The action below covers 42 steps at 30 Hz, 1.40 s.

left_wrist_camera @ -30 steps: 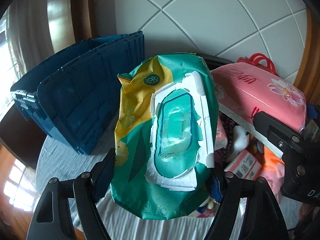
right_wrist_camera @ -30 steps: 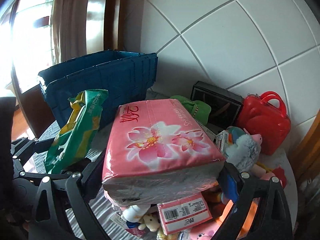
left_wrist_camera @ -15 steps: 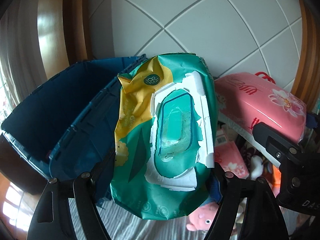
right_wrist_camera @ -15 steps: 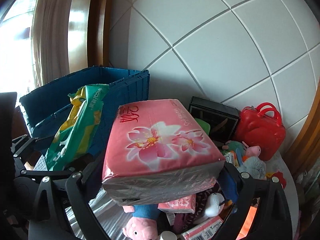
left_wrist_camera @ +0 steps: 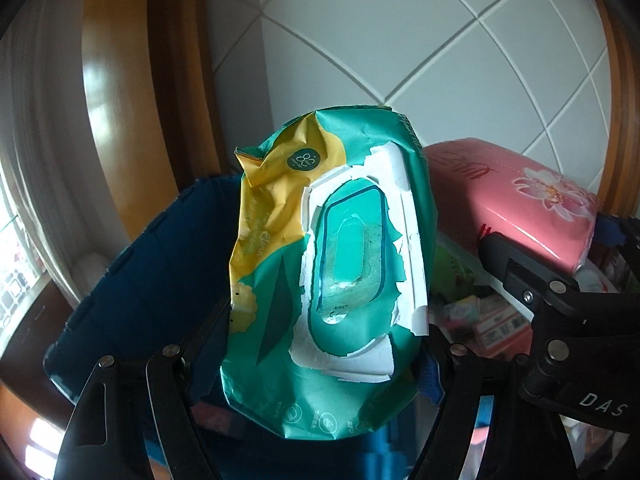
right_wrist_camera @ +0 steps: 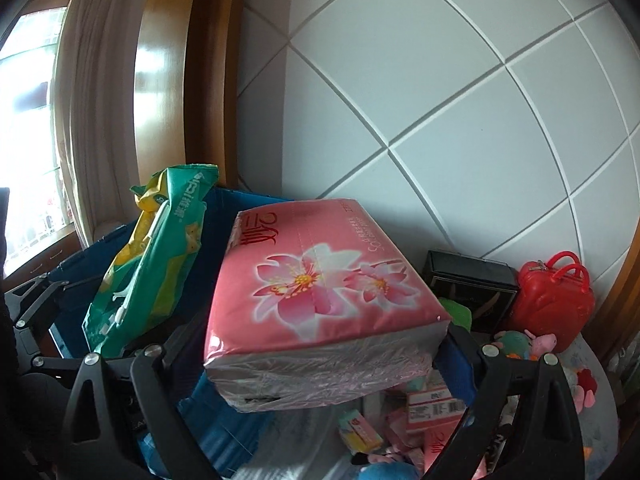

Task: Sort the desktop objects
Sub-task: 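Lift and carry the wet-wipe pack and tissue pack over the blue crate, then open the left tool to drop the wet-wipe pack while the right tool drops the tissue pack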

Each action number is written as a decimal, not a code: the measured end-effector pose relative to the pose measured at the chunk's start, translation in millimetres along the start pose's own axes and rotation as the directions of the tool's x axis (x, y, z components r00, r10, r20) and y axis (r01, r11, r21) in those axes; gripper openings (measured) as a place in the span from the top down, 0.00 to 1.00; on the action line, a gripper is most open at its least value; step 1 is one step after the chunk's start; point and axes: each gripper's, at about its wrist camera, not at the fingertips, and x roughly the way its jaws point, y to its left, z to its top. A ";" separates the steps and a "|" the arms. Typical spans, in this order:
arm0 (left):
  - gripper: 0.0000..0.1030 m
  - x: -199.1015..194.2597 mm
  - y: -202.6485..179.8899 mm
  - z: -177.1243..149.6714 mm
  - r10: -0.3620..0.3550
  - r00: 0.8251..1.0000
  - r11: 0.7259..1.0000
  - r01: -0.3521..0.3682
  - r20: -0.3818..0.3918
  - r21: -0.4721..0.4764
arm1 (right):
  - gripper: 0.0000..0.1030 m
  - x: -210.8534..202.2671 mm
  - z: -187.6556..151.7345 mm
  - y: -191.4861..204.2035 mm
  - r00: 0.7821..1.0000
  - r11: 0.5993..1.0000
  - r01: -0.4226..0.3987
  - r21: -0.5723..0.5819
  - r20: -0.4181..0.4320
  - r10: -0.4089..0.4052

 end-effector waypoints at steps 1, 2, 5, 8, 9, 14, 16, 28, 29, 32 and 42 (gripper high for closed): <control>0.24 6.0 16.4 0.5 0.011 1.000 1.000 -0.011 -0.011 -0.005 | 0.06 7.1 3.9 14.0 1.000 1.000 -0.005 0.002 -0.008 0.005; 0.24 10.5 29.4 0.0 0.018 1.000 1.000 -0.018 -0.021 -0.012 | 0.06 14.2 7.7 27.9 1.000 1.000 -0.010 0.005 -0.015 0.010; 0.24 31.4 77.3 -4.6 0.044 0.997 0.998 -0.046 -0.059 -0.036 | 0.06 37.9 10.5 63.7 0.998 1.000 -0.028 -0.001 -0.053 0.028; 0.24 52.3 111.1 -8.9 0.054 0.994 0.997 -0.059 -0.098 -0.054 | 0.06 59.1 8.7 93.3 0.994 0.999 -0.037 -0.002 -0.101 0.036; 0.24 59.2 118.7 -11.4 0.051 0.992 0.997 -0.058 -0.113 -0.056 | 0.06 66.2 6.9 103.1 0.992 0.999 -0.037 -0.004 -0.120 0.036; 0.24 91.9 149.1 -22.9 0.039 0.984 0.996 -0.052 -0.176 -0.069 | 0.06 87.4 -0.1 128.4 0.984 1.000 -0.026 -0.016 -0.179 0.023; 0.24 101.6 157.8 -25.1 0.032 0.981 0.996 -0.047 -0.191 -0.075 | 0.06 94.1 -0.4 133.7 0.980 1.000 -0.012 -0.014 -0.197 0.009; 0.20 106.6 159.9 -38.9 -0.049 0.967 0.996 0.028 -0.252 -0.087 | 0.06 107.3 -3.8 136.9 0.970 0.999 0.041 -0.026 -0.239 -0.046; 0.20 106.3 161.2 -39.4 -0.053 0.966 0.995 0.030 -0.254 -0.093 | 0.06 108.7 -3.4 136.3 0.970 0.999 0.042 -0.026 -0.237 -0.048; 0.19 108.1 164.5 -40.7 -0.065 0.962 0.993 0.038 -0.264 -0.108 | 0.06 108.4 -1.4 138.4 0.971 0.998 0.045 -0.032 -0.232 -0.051; 0.19 96.9 151.8 -45.7 -0.048 0.964 0.995 0.022 -0.263 -0.102 | 0.06 103.7 1.6 139.9 0.974 0.998 0.056 -0.037 -0.216 -0.063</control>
